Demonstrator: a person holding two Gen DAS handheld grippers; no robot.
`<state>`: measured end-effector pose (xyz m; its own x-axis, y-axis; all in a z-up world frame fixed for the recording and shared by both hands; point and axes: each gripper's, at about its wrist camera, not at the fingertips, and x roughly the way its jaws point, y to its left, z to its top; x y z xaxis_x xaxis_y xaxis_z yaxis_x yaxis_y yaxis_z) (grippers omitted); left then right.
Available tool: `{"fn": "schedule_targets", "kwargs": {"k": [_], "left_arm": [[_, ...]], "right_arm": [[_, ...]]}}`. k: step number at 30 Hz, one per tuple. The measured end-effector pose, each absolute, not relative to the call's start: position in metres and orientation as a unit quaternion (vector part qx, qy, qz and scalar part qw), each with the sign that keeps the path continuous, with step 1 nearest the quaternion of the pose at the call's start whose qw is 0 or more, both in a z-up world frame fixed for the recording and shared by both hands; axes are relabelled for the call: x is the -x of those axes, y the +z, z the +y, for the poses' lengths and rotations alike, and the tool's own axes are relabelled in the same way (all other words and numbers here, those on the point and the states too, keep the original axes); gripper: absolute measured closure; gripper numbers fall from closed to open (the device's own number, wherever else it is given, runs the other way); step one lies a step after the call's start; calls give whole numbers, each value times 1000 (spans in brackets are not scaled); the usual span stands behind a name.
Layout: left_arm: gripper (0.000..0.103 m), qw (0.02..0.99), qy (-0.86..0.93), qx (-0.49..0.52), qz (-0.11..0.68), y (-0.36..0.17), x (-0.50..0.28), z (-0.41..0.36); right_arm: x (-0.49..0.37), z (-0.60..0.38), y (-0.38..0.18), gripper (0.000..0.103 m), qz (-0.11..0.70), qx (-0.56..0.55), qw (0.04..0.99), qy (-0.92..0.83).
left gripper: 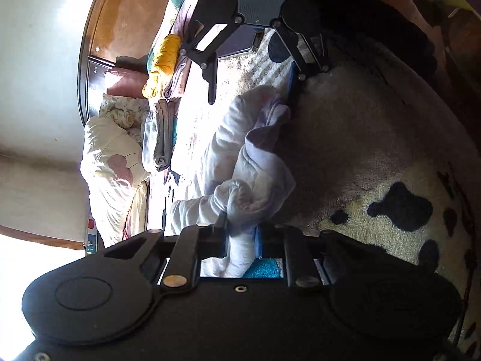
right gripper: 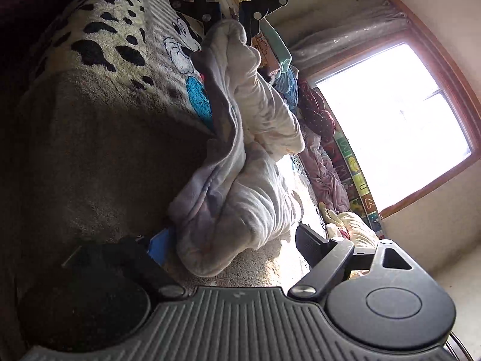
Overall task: Fold clothes
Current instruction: 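Lay the folded end down with the left gripper and open it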
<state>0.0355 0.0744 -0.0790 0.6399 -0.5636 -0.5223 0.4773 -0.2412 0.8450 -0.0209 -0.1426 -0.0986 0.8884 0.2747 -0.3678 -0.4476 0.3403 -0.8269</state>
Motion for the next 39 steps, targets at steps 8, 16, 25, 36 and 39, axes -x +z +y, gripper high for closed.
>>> {"fn": "schedule_targets", "kwargs": {"k": [8, 16, 25, 36, 39], "left_arm": [[88, 549, -443, -708, -23, -101, -31, 77], [87, 575, -501, -642, 72, -55, -53, 72], [87, 568, -563, -589, 117, -18, -82, 65], [80, 608, -612, -472, 183, -19, -114, 74], [62, 569, -625, -495, 202, -35, -88, 70]], "right_arm": [[11, -146, -94, 53, 95, 572, 759, 296], [-23, -148, -19, 73, 222, 445, 774, 393], [-90, -152, 49, 73, 314, 382, 719, 489], [-151, -159, 80, 73, 350, 294, 710, 536], [-139, -155, 61, 73, 363, 288, 698, 546]]}}
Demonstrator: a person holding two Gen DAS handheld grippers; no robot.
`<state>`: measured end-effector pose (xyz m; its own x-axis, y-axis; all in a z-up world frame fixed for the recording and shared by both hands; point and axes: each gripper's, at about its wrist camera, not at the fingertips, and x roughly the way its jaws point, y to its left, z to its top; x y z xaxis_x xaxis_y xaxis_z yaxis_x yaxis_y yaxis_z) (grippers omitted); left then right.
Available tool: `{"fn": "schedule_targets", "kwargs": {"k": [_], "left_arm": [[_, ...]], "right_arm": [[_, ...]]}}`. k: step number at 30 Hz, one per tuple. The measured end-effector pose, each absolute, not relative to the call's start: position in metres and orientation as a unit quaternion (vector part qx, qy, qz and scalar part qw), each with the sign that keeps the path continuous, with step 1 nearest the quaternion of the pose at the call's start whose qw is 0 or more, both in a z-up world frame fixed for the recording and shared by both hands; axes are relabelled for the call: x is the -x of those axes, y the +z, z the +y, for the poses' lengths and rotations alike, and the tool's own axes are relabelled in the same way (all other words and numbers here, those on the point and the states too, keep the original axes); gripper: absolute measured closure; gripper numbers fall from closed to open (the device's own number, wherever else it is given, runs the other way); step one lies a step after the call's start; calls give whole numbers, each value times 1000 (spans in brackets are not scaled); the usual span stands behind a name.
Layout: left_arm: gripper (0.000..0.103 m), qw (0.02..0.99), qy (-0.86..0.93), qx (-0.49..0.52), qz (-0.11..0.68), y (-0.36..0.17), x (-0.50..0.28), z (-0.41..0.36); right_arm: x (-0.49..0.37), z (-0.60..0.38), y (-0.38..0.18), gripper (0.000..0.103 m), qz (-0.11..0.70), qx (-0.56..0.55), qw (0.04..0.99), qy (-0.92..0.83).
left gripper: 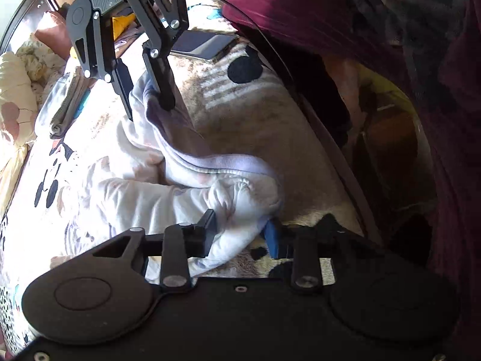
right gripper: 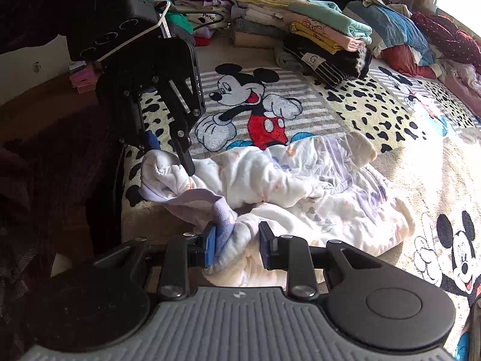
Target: Fold clothes
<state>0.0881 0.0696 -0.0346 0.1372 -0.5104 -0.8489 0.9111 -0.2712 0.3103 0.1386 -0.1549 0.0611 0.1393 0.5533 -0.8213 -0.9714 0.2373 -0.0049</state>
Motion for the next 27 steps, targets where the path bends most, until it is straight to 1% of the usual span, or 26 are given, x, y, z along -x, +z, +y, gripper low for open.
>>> {"fn": "schedule_targets", "kwargs": {"k": [1, 3, 6, 7, 8, 9, 10, 13, 16, 17, 19, 21, 22, 27], "left_arm": [[61, 572, -629, -482, 212, -32, -87, 72], [61, 612, -626, -421, 237, -13, -98, 82], [62, 719, -579, -307, 232, 16, -127, 99], [67, 751, -553, -272, 237, 20, -139, 99], [70, 777, -528, -241, 242, 20, -150, 98], [74, 797, -510, -199, 255, 18, -163, 97], [75, 806, -503, -141, 276, 12, -176, 95], [75, 806, -487, 30, 334, -16, -208, 91], [75, 793, -465, 143, 366, -45, -228, 91], [75, 787, -455, 165, 383, -56, -235, 90], [76, 769, -431, 176, 438, -77, -248, 87], [78, 750, -433, 182, 465, -89, -253, 83], [81, 745, -433, 183, 474, -91, -257, 82], [82, 739, -433, 183, 482, -91, -259, 84]], "right_arm": [[-129, -152, 51, 73, 366, 298, 689, 551], [-113, -152, 33, 73, 371, 302, 683, 552], [-100, -161, 18, 73, 373, 280, 699, 542], [-99, -165, 18, 73, 370, 269, 707, 539], [-99, -169, 18, 73, 368, 259, 714, 537], [-99, -171, 20, 73, 365, 250, 720, 535], [-99, -172, 21, 73, 362, 246, 724, 533], [-97, -173, 25, 73, 353, 243, 732, 529], [-95, -171, 26, 73, 346, 246, 736, 527], [-95, -171, 26, 73, 345, 246, 738, 526], [-95, -173, 26, 73, 340, 241, 743, 523], [-97, -175, 25, 73, 337, 235, 749, 520], [-99, -175, 25, 73, 337, 233, 751, 518], [-106, -173, 28, 73, 325, 223, 765, 510]]}}
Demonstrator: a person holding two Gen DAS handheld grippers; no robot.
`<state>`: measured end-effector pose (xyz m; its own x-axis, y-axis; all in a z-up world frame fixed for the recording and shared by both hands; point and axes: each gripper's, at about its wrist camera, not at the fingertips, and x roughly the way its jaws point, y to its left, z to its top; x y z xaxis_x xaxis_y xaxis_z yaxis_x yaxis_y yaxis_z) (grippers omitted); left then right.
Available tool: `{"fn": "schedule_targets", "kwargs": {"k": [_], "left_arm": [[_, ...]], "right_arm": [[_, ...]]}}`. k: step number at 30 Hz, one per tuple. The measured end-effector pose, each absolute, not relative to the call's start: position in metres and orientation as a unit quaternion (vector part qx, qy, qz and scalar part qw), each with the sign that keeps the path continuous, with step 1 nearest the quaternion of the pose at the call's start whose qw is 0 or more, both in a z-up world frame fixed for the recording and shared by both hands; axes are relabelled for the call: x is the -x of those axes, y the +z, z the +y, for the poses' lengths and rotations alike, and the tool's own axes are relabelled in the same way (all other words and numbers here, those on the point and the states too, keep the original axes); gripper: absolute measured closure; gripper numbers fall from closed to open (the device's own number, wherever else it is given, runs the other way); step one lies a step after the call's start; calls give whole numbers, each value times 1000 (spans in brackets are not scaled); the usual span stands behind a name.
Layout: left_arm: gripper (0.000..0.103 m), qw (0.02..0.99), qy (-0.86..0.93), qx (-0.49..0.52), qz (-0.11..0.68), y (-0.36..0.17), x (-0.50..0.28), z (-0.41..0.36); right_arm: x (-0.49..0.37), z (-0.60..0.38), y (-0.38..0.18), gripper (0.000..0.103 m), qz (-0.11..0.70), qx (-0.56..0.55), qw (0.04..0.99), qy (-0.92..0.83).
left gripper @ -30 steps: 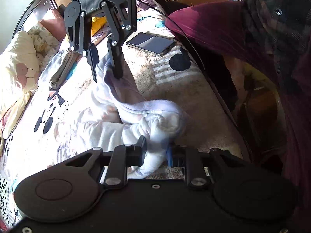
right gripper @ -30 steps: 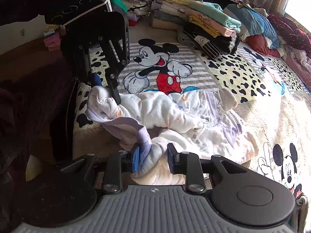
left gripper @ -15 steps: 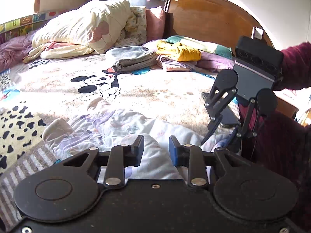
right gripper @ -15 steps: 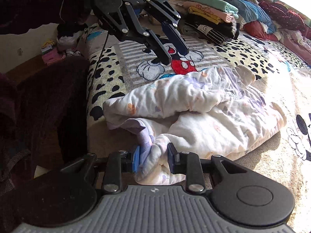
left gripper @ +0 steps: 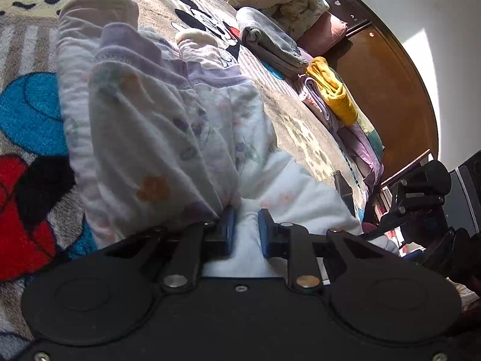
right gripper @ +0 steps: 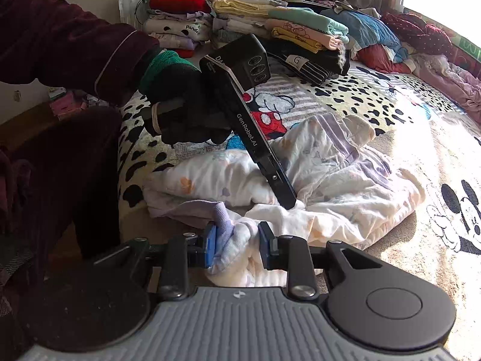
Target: Fold clothes
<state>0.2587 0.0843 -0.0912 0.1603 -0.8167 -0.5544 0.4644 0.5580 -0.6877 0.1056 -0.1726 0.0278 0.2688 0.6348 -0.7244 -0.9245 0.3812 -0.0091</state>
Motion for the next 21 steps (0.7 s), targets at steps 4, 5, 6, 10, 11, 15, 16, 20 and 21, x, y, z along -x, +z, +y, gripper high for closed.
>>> {"fn": "schedule_targets", "kwargs": {"k": [4, 5, 6, 10, 11, 15, 16, 20, 21], "left_arm": [[56, 769, -436, 181, 430, -70, -244, 93], [43, 781, -426, 203, 409, -62, -236, 104], [39, 791, -420, 220, 387, -52, -228, 114], [36, 844, -433, 106, 299, -7, -169, 135], [34, 855, -435, 38, 278, 1, -150, 132], [27, 843, -441, -241, 191, -8, -68, 104], [27, 827, -439, -306, 171, -19, -49, 100], [27, 776, -421, -455, 113, -60, -10, 99], [27, 770, -414, -477, 95, -68, -8, 97]], "right_arm": [[-106, -171, 33, 73, 314, 217, 776, 503], [-106, -171, 33, 73, 312, 216, 778, 501], [-106, -171, 34, 73, 310, 214, 781, 499], [-103, -176, 35, 73, 309, 201, 790, 490], [-105, -178, 35, 73, 309, 195, 793, 488], [-115, -184, 38, 73, 308, 161, 806, 480], [-118, -184, 38, 73, 308, 155, 808, 478], [-127, -184, 41, 73, 306, 145, 816, 469], [-129, -185, 42, 73, 306, 141, 818, 466]]}}
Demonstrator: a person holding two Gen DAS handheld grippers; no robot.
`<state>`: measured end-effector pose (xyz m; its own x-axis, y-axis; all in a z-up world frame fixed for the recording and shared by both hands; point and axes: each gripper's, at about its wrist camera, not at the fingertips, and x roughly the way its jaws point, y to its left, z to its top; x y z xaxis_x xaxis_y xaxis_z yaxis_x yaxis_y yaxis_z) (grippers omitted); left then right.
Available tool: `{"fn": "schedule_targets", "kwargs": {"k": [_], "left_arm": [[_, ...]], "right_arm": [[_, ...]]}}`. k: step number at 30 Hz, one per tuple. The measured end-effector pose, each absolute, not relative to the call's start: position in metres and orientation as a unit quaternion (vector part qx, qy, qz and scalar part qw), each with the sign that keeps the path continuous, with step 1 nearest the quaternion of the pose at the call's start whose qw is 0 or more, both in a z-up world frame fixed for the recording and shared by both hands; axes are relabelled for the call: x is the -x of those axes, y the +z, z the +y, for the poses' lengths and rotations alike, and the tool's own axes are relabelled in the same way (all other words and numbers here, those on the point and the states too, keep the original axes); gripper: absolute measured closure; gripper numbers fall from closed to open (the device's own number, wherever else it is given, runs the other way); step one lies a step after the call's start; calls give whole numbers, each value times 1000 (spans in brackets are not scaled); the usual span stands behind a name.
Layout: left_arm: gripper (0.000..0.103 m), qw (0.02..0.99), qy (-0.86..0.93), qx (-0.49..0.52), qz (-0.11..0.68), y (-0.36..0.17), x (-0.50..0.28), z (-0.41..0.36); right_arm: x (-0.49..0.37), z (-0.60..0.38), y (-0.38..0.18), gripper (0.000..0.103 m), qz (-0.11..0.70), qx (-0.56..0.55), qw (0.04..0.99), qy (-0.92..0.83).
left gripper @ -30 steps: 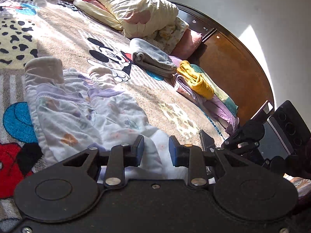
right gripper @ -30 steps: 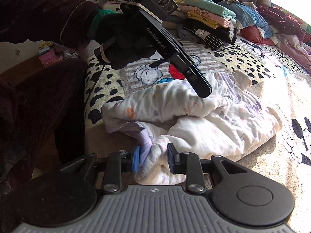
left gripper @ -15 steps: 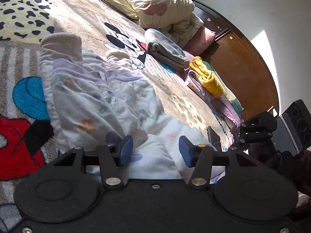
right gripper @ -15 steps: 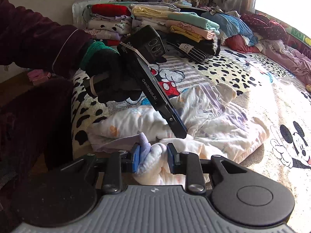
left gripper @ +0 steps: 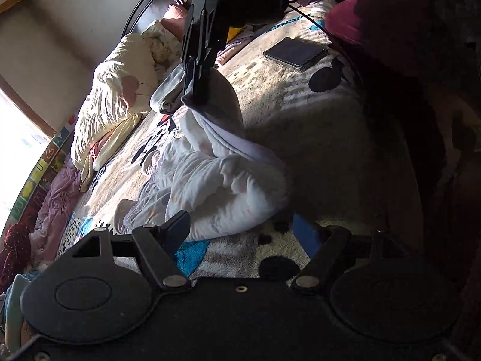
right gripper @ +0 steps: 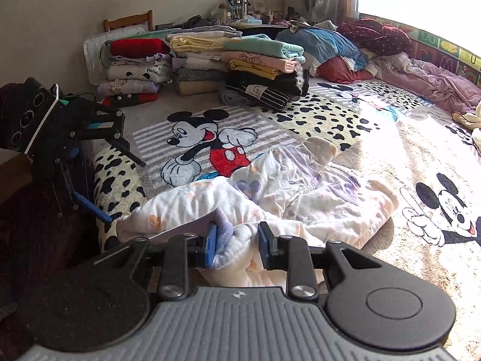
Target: Fold clothes
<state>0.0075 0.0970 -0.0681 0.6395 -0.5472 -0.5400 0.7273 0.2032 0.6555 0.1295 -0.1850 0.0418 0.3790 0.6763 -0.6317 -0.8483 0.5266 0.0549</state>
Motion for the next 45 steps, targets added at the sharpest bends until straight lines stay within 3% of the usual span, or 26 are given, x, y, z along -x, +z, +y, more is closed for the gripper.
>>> {"fn": "schedule_targets", "kwargs": {"k": [4, 9, 11, 12, 15, 22, 28, 33, 35, 37, 42, 45], "left_arm": [[26, 749, -379, -544, 7, -92, -7, 88], [26, 730, -382, -565, -43, -87, -23, 81], [44, 724, -402, -559, -34, -78, -31, 81], [69, 726, -410, -552, -19, -71, -37, 80], [75, 775, -435, -457, 38, -37, -68, 85], [80, 882, -413, -181, 137, 27, -176, 117], [83, 903, -352, 13, 247, 20, -265, 135], [84, 898, -309, 113, 292, -10, -295, 130], [84, 895, -297, 154, 296, -19, -296, 136], [84, 892, -293, 176, 295, -23, -297, 138], [84, 881, -284, 232, 299, -28, -308, 135], [84, 878, -266, 252, 308, -35, -321, 134]], "right_arm": [[-138, -188, 45, 73, 308, 130, 825, 455], [-142, -188, 46, 73, 310, 133, 826, 452], [-143, -189, 47, 73, 310, 132, 827, 451], [-145, -189, 48, 73, 309, 130, 828, 450], [-155, -194, 55, 73, 301, 117, 835, 446], [-207, -207, 65, 73, 286, 55, 854, 431], [-279, -212, 59, 76, 290, -28, 872, 393], [-299, -242, 64, 73, 248, -146, 900, 326], [-287, -256, 66, 62, 231, -177, 905, 310], [-270, -261, 58, 60, 231, -189, 904, 305], [-260, -233, 22, 63, 278, -138, 902, 299], [-273, -222, 1, 71, 299, -128, 905, 273]]}}
